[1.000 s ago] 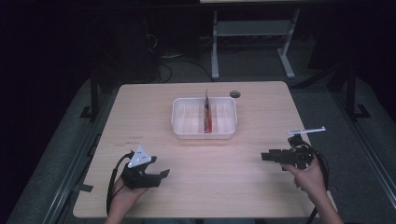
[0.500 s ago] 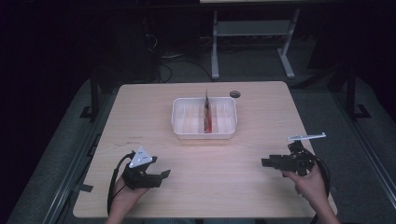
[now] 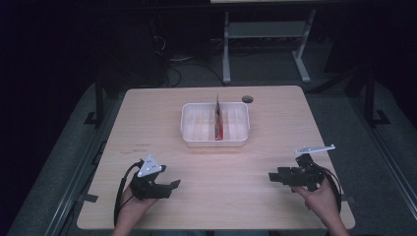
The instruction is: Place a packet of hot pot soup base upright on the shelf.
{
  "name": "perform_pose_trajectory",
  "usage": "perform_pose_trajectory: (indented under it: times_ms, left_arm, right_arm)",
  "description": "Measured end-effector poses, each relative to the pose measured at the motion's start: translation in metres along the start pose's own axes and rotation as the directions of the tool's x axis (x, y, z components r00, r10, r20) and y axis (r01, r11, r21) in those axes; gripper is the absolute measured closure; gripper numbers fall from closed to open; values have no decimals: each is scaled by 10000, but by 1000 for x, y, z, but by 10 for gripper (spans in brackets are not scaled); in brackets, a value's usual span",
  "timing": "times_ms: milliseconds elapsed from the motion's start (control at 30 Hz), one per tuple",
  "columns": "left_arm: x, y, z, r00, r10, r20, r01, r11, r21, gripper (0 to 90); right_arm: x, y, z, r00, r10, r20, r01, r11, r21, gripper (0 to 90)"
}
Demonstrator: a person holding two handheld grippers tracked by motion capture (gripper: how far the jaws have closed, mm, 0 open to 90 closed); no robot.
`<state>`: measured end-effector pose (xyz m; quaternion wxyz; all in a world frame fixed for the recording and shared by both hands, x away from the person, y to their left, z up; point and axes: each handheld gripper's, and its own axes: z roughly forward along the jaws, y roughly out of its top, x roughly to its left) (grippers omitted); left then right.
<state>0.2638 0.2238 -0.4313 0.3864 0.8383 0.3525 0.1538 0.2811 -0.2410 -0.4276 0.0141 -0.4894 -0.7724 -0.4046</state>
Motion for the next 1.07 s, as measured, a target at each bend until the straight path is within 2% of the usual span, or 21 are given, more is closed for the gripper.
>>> perform_pose_trajectory:
  times_ms: [433,667,900,1067]
  left_arm:
    - [-2,-1,3,9998,178,29,-178,9998,121,237]
    - [-4,-2,5,9994,344,-39,-343,9992,201,231]
    - [-4,-2,7,9990,448,-61,-446,9986,280,230]
    - [-5,-3,8,9990,452,-33,-450,9986,290,230]
  right_arm:
    - [8,-8,11,9994,-354,-3,354,9993,66,416]
    - [13,-15,19,9971,-710,281,704,9973,233,412]
    - [17,-23,25,9958,-872,267,864,9958,292,402]
    - [21,-23,27,9937,-1076,309,1072,9941,141,399]
